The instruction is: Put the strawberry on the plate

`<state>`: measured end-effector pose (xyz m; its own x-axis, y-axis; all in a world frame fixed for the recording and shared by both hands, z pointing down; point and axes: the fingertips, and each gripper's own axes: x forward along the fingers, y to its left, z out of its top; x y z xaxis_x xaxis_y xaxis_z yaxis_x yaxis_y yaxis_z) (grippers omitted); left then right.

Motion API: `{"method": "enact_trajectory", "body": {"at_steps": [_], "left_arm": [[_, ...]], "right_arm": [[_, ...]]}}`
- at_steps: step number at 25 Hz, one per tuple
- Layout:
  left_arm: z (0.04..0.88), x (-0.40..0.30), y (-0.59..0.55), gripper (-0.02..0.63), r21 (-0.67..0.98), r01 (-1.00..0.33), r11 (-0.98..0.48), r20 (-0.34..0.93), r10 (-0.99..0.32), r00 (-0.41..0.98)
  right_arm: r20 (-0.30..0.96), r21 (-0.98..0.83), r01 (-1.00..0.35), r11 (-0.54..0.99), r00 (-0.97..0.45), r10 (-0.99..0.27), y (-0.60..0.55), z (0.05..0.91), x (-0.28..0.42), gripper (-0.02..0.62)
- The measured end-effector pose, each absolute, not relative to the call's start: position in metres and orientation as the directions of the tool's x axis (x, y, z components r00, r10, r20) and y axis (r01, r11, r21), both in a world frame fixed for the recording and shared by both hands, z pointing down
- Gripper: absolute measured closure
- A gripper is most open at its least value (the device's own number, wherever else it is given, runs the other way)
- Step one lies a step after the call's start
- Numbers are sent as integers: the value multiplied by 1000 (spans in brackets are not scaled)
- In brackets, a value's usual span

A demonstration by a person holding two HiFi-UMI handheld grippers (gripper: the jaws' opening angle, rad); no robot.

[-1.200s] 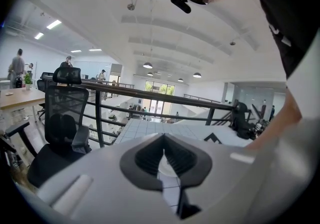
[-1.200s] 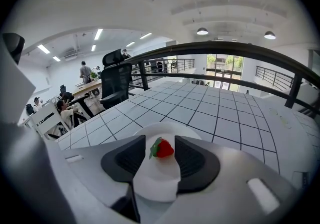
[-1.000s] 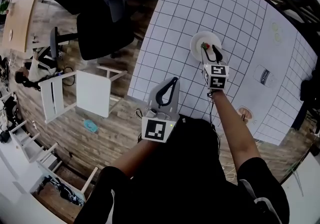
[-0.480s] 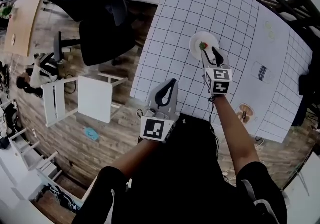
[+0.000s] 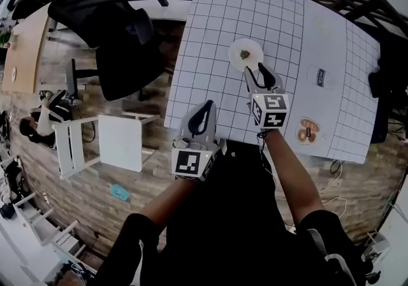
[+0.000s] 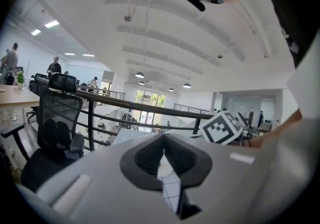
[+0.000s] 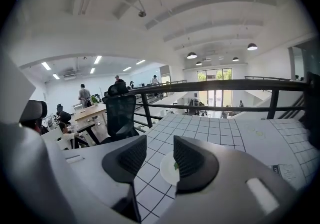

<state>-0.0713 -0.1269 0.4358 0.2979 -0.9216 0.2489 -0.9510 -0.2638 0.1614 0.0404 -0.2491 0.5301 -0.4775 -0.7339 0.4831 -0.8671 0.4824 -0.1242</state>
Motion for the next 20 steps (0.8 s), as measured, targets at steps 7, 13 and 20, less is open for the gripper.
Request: {"method": "enact_trajectory", "body": {"at_steps": [7,13,20], "left_arm": [[397,-71,-90,598,111,-938,-327,142,-929,341],[388,-73,-20,598,125,-926,-356,72,-928,366],[386,-59,31,598,147,-915,-375,109,-914,392]], "right_arm": [[416,-113,-883,456,-459,-785,-186,475,43,431],[325,-57,-884,463,-455,-829,-96,442,40,448],[270,-80,-873,482,-484,-832,-23,405,43,456]]}}
